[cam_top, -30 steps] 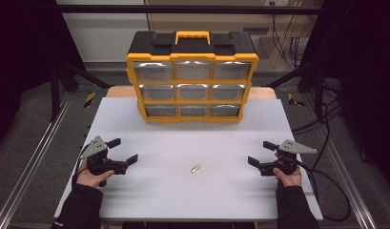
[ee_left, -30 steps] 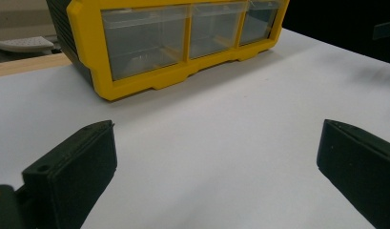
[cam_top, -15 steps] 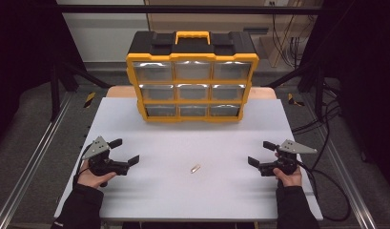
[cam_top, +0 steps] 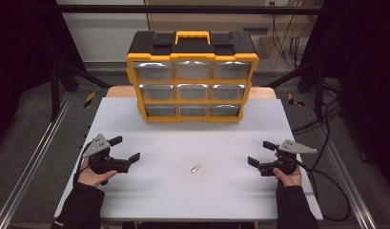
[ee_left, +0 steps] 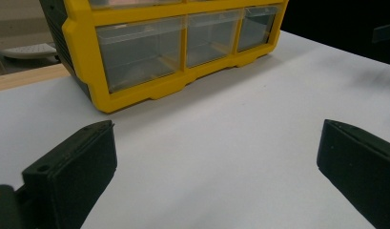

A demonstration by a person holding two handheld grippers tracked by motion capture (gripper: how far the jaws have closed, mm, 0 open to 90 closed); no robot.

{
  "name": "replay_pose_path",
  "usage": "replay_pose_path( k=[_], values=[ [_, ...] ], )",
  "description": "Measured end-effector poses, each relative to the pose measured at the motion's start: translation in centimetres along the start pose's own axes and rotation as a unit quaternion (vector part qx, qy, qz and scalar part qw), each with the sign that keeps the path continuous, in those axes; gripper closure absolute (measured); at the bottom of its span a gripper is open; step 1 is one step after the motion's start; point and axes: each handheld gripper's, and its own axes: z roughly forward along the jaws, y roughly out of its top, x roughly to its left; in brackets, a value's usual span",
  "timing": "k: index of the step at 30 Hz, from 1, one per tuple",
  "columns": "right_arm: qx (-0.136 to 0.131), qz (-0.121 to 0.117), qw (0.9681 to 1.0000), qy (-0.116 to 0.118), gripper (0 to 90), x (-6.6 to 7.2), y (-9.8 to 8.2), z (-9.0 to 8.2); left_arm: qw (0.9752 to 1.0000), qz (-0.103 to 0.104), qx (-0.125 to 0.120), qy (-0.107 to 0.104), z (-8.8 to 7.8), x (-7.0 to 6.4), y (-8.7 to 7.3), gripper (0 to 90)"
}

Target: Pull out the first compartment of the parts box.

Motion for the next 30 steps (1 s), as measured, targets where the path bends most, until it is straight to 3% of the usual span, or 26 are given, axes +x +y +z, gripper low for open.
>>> replay_pose_path(
  k=[30],
  values=[
    [0.002,-0.002,1.0000,-0.001,0.7,0.1,0.0,0.1,0.9999,0.013,0.001,-0.001,0.3,-0.5,2.1,0.0]
  ],
)
